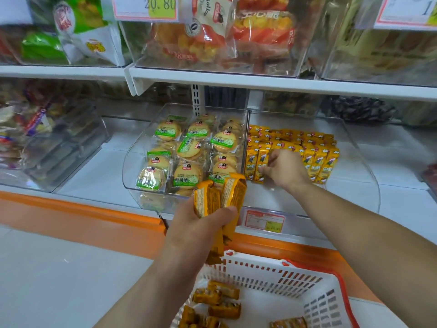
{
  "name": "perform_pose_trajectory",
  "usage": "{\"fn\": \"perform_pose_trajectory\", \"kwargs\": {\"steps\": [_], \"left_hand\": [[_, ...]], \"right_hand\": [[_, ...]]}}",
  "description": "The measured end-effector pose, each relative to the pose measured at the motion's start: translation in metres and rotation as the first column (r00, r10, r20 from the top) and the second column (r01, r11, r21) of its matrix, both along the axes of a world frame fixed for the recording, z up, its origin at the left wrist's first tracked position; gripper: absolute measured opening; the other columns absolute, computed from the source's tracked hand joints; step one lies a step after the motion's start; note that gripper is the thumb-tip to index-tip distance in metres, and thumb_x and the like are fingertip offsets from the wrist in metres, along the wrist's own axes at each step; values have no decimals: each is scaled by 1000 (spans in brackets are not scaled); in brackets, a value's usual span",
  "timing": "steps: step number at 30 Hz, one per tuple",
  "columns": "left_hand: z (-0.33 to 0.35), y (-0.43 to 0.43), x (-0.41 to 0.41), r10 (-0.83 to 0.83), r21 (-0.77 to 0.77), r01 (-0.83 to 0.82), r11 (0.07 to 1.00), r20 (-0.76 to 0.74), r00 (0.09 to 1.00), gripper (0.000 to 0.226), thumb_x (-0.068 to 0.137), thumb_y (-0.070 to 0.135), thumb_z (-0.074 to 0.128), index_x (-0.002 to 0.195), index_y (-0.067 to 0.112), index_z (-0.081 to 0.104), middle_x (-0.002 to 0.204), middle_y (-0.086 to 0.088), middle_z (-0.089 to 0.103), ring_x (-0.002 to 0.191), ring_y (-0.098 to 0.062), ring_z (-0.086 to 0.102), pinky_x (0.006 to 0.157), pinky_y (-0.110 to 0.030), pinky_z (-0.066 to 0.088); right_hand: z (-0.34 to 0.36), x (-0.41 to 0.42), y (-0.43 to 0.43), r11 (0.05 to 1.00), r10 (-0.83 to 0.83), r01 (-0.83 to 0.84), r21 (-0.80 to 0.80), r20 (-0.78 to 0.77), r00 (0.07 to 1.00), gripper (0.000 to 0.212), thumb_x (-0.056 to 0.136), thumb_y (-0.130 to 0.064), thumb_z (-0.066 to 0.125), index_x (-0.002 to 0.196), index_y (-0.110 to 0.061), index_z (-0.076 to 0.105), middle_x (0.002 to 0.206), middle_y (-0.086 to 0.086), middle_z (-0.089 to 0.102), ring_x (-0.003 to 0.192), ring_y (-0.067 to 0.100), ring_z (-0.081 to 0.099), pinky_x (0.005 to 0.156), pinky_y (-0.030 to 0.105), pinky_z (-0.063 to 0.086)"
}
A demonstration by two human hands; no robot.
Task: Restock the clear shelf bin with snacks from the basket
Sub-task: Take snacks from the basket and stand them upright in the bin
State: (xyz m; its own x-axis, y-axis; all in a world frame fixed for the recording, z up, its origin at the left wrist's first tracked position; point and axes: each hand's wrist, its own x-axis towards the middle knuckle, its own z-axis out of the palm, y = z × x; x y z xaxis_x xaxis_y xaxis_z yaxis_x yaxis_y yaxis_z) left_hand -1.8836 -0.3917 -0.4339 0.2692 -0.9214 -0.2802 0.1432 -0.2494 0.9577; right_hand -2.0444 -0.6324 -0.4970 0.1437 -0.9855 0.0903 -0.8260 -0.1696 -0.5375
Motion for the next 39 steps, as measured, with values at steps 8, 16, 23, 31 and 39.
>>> {"fn": "perform_pose_trajectory", "kwargs": {"steps": [8,16,23,31,39], "left_hand": [[-3,-2,-7,1,24,-2,1000,20,1000,4,89,32,72,92,30,74,90,-3,80,87,-37,76,60,-36,52],[-3,0,-2,10,38,-10,999,-3,1000,10,85,36,77,92,30,73,90,-5,81,83,-36,77,65,-40,54],[-2,-2,-3,19,25,-18,1000,-25,1000,17,88,34,75,101,25,70,92,-10,80,75,-27,77,60,-36,58],[-4,0,-16,-7,23,8,1000,-53,999,16,92,32,74,105,25,70,96,-12,80,84,-32,78,85,-54,59],[-4,7,-52,-227,-61,221,973,-131,965,25,81,33,80,103,22,78,103,-15,78,93,-34,76,79,-42,61]], "right_hand": [[-3,1,1,995,7,-15,-98,-84,996,30,78,-39,82,86,-19,61,79,1,67,76,24,64,61,30,48],[-5,5,-1,992,-3,-21,-128,-188,982,36,81,-40,80,95,-20,54,91,7,68,85,31,65,67,37,53],[10,0,3,998,27,-15,54,-236,971,44,75,-56,79,88,-22,54,83,-1,64,79,23,61,57,31,42],[67,-34,68,983,149,-151,104,27,988,22,80,-45,79,85,-27,67,78,-11,68,80,12,66,68,30,51],[74,-59,177,816,30,-448,366,746,665,20,98,-30,58,117,-29,64,87,-4,74,73,17,71,61,29,53]]}}
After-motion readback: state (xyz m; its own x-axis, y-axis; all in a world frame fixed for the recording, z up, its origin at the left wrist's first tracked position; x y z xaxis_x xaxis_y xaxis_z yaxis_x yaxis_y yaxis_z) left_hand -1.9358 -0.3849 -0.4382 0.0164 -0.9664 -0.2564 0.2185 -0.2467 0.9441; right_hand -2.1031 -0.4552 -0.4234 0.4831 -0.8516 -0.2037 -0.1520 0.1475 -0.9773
